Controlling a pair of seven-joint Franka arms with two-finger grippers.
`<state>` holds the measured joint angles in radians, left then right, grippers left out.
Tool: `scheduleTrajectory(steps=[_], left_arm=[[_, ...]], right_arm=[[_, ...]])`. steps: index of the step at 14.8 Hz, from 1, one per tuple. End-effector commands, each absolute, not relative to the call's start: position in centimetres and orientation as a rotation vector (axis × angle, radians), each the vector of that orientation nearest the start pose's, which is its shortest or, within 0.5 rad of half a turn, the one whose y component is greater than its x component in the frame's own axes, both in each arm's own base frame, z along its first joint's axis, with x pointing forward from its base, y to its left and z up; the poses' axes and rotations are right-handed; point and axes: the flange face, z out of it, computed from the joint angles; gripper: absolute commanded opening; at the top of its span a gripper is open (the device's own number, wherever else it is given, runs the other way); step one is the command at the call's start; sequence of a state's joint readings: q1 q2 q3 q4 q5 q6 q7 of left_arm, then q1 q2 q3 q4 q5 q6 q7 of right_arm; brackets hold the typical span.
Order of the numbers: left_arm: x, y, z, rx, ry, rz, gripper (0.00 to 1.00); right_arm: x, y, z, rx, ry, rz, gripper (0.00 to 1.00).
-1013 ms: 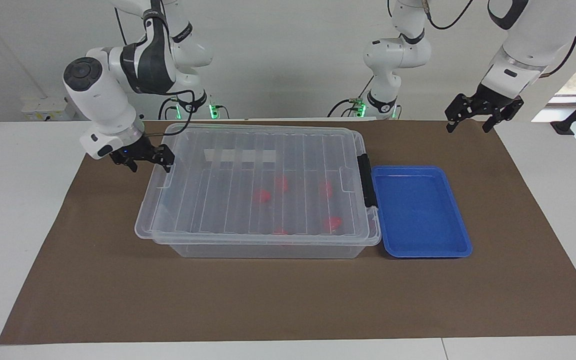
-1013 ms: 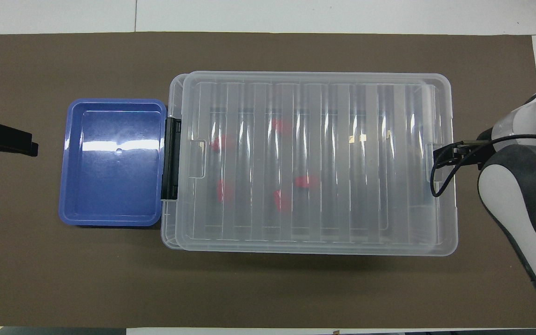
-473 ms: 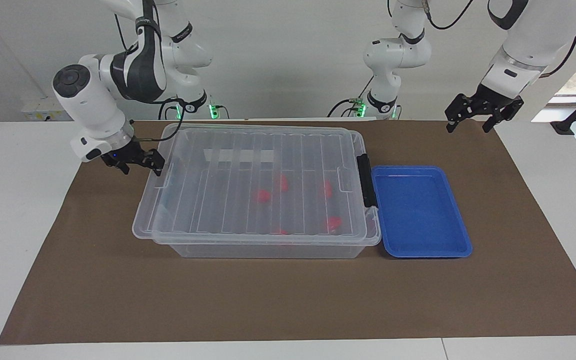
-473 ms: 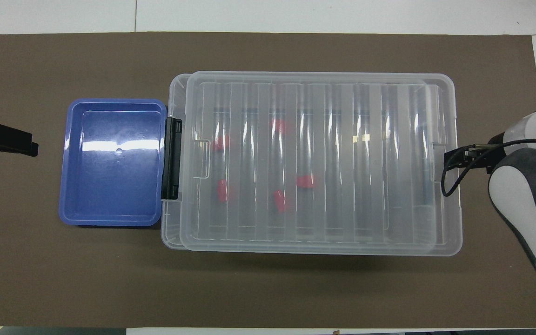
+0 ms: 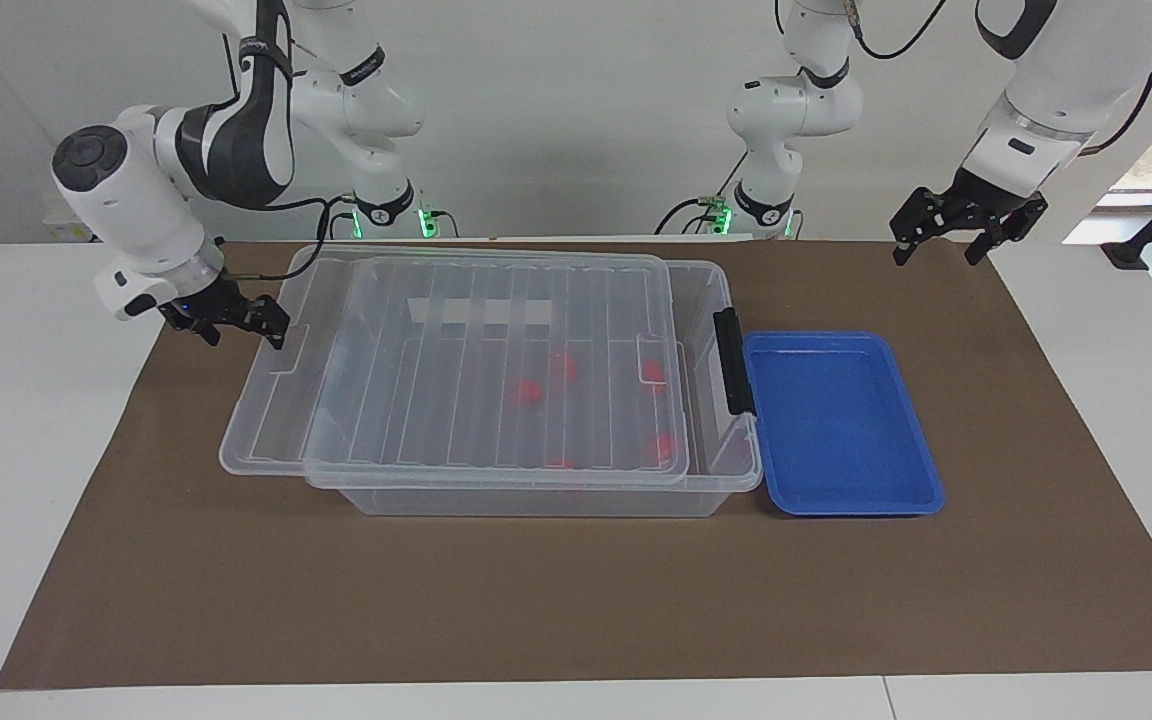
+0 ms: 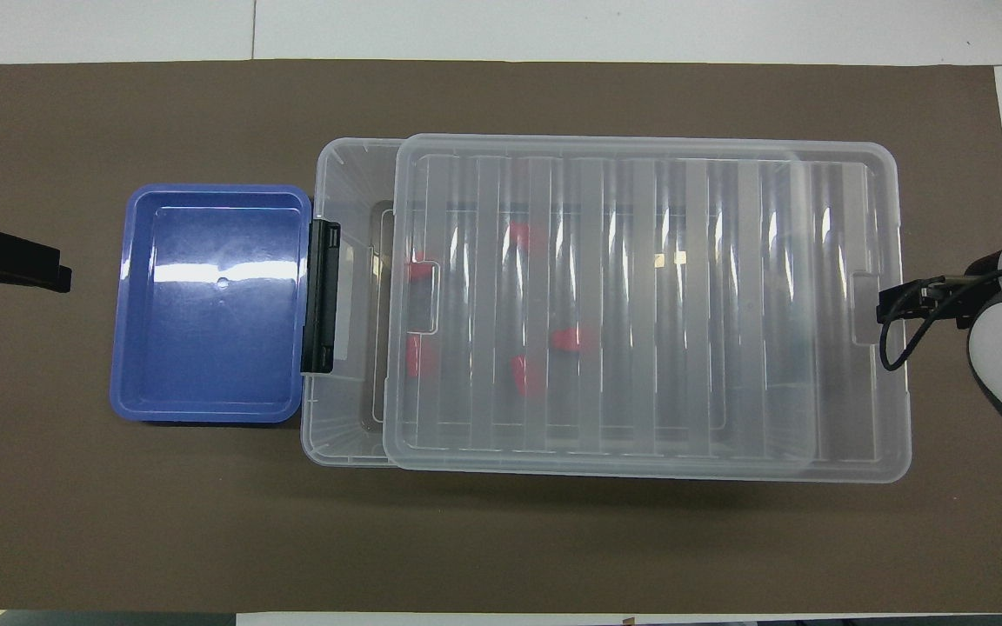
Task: Place red block in blue tray from box
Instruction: 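Slide the clear lid away from the blue tray with the right gripper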
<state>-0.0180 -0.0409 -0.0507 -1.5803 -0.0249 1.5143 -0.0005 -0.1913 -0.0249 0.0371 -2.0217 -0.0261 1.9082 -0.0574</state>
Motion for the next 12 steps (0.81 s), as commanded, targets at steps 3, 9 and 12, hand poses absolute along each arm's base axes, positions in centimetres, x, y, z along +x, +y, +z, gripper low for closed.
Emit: scheduleTrajectory(steps=[3, 9, 12], left_arm=[[52.6, -3.8, 63.7, -3.171, 0.109, 0.048, 1.00], [52.6, -3.9, 63.7, -3.171, 0.102, 0.053, 1.00], [52.7, -3.9, 63.8, -3.172, 0.104, 0.036, 1.00]], right_arm=[[51.9, -12.2, 45.4, -3.182, 0.052, 0.111, 1.00], [51.5, -14.8, 45.6, -3.204, 0.003, 0.116, 1.00], [51.1, -16.5, 45.6, -3.202, -0.029, 0.115, 1.00]])
